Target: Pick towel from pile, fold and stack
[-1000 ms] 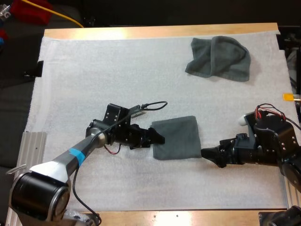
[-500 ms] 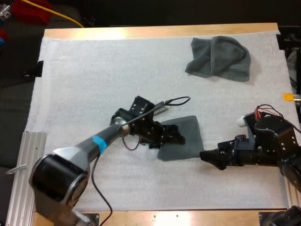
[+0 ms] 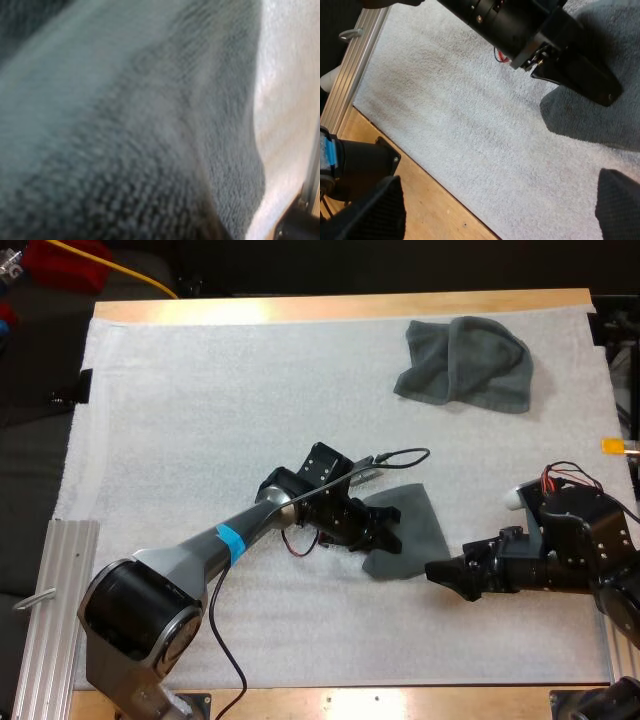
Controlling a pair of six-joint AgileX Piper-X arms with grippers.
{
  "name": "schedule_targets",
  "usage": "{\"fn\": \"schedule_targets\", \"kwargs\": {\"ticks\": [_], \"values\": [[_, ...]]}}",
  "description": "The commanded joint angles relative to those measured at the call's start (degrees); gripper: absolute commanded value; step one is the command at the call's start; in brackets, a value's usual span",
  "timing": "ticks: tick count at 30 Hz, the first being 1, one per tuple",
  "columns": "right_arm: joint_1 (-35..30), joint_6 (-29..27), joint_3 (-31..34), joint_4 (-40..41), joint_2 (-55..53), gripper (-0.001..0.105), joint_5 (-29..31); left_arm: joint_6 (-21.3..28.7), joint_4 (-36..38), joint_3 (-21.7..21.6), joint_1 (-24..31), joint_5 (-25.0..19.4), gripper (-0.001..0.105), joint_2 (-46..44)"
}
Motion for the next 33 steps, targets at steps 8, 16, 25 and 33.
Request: {"fn": "schedule_targets", "kwargs": {"ticks": [8,16,25,33], "values": [[0.02,-0.70,-0.43,0.15,-0.26,0.076,-0.57,16.36,10.24,-4.23,1.33,1.44,0.000,-4.04],[0.02,-0.70,-0.43,0.15,-0.26,0.076,-0.57,40.39,39.74,-13.47,9.24,-12.03,0.000,-4.42],[0.02,-0.70,-0.43,0.15,-0.26,0.076,-0.57,49.45,51.91,-14.77,21.03,-27.74,0.000,-4.42],[0.02,-0.70,-0.43,0.15,-0.26,0.076,-0.57,49.41,52.11,-14.77,31.74,-36.47,0.000,-4.42]]}}
